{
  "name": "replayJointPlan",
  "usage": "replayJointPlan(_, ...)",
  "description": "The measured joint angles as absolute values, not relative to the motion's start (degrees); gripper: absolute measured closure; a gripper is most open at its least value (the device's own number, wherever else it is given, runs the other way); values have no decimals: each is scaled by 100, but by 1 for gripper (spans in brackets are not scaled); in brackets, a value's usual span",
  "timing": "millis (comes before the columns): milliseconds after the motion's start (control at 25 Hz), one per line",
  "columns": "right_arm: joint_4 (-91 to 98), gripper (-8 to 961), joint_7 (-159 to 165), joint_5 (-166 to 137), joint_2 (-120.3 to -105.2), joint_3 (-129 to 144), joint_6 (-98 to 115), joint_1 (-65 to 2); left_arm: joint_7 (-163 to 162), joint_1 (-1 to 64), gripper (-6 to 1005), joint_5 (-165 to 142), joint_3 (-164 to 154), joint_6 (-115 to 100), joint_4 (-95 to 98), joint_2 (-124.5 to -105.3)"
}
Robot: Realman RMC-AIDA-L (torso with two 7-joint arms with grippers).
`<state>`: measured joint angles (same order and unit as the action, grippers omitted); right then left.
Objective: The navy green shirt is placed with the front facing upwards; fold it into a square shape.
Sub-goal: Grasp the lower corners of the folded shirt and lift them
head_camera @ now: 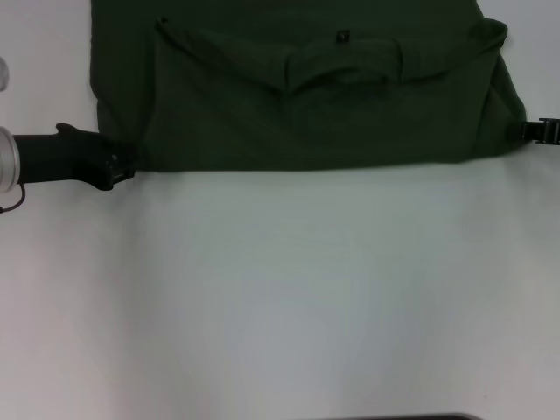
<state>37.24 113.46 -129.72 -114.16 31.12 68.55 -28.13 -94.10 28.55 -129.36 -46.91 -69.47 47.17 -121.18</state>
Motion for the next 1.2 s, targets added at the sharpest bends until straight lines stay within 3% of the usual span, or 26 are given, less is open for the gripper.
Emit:
replayJointPlan(80,3725,930,11346,-12973,-11416,3118,6855,-2821,-9411,2883,858,-12934,-4685,-6922,4718,-12136)
replayJointPlan(720,3736,930,11346,-12973,-11425,3130,6858,-2816,-9373,2974,188,-13060,-4767,-6683,4579,-12215)
replayJointPlan(960,3733,930,11331,-12973,-11425,3124,6862,-2806,-9370,2947,112,-13060,-4874,-6679,4579,-12224)
replayJointPlan(1200,3721,930,11291,-12973,-11425,3102,6864,-2803,-9361,2944,115,-13060,-4914,-6697,4579,-12233)
